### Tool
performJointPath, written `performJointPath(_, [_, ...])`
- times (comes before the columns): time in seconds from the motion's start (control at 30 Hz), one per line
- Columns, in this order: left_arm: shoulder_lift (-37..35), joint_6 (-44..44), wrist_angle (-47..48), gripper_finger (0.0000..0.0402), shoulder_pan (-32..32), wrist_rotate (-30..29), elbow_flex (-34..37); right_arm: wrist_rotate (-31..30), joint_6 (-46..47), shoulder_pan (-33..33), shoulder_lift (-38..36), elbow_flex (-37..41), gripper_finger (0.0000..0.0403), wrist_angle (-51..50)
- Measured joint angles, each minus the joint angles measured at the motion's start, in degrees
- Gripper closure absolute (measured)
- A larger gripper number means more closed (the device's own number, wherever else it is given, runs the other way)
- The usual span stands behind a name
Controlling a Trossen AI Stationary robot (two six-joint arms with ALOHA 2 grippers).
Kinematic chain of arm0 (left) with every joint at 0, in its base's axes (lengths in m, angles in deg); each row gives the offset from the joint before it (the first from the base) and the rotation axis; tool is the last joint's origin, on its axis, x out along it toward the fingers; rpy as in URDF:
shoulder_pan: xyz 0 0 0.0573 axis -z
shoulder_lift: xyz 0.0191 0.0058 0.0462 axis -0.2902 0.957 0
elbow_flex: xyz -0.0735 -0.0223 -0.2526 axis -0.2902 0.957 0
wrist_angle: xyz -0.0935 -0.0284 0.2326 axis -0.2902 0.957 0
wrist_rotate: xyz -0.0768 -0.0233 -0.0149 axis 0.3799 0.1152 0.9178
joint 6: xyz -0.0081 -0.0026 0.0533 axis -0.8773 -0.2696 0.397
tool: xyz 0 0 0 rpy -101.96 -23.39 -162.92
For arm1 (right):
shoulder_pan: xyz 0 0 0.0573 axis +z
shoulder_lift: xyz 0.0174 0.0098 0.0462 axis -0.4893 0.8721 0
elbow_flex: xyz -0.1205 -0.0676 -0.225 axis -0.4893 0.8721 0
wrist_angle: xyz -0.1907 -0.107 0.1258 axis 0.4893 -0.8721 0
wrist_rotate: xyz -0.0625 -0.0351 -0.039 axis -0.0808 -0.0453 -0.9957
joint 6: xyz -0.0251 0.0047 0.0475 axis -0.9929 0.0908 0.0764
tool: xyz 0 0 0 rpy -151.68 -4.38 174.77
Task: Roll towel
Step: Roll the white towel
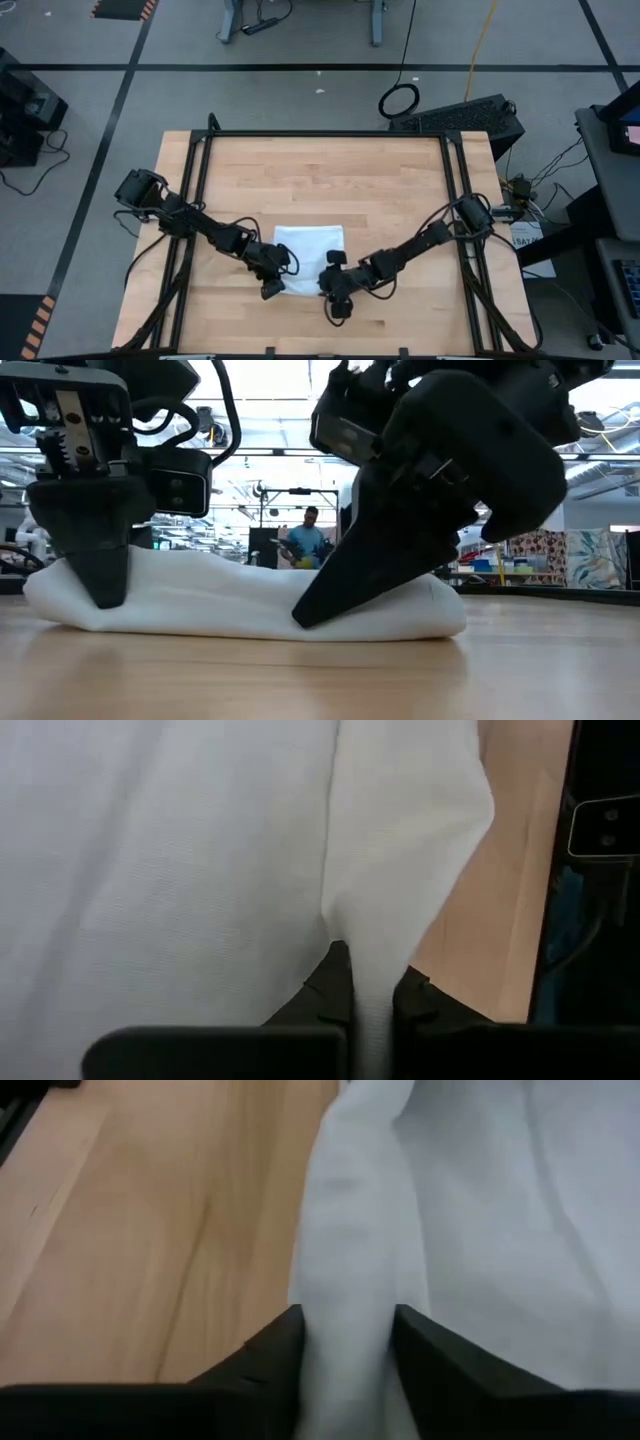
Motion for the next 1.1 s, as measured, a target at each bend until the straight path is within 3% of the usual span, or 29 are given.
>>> performJointPath(0.17, [0.0, 2.5, 0.02, 0.0329, 0.44, 0.21, 0.0, 0.78, 1.62, -0.19, -0.12, -0.05, 0.0309, -1.23])
performJointPath(0.37, [-1.64, 4.57, 1.34, 0.0238, -0.34, 7.21, 0.0, 0.82, 2.58, -0.19, -0.12, -0.05, 0.036, -1.34])
performJointPath(0.53, [-8.33, 8.61, 10.43, 0.0203, -0.65, 5.52, -0.07, 3.49, 6.58, -1.01, -0.18, -0.07, 0.0381, -1.69])
performJointPath(0.63, [-14.27, 11.91, 15.41, 0.0201, 0.41, -2.85, -0.04, 4.18, 8.29, -1.34, -0.21, -0.07, 0.0385, -1.76])
performJointPath(0.77, [-19.06, 16.95, 10.39, 0.0201, 6.61, -20.12, -0.06, 5.28, 10.1, -1.9, -0.21, -0.07, 0.0386, -1.83])
performJointPath(1.1, [-10.25, 21.26, -1.67, 0.02, 24.93, -46.12, -0.09, 6.47, 13.22, -2.26, -0.21, -0.07, 0.0386, -2.93])
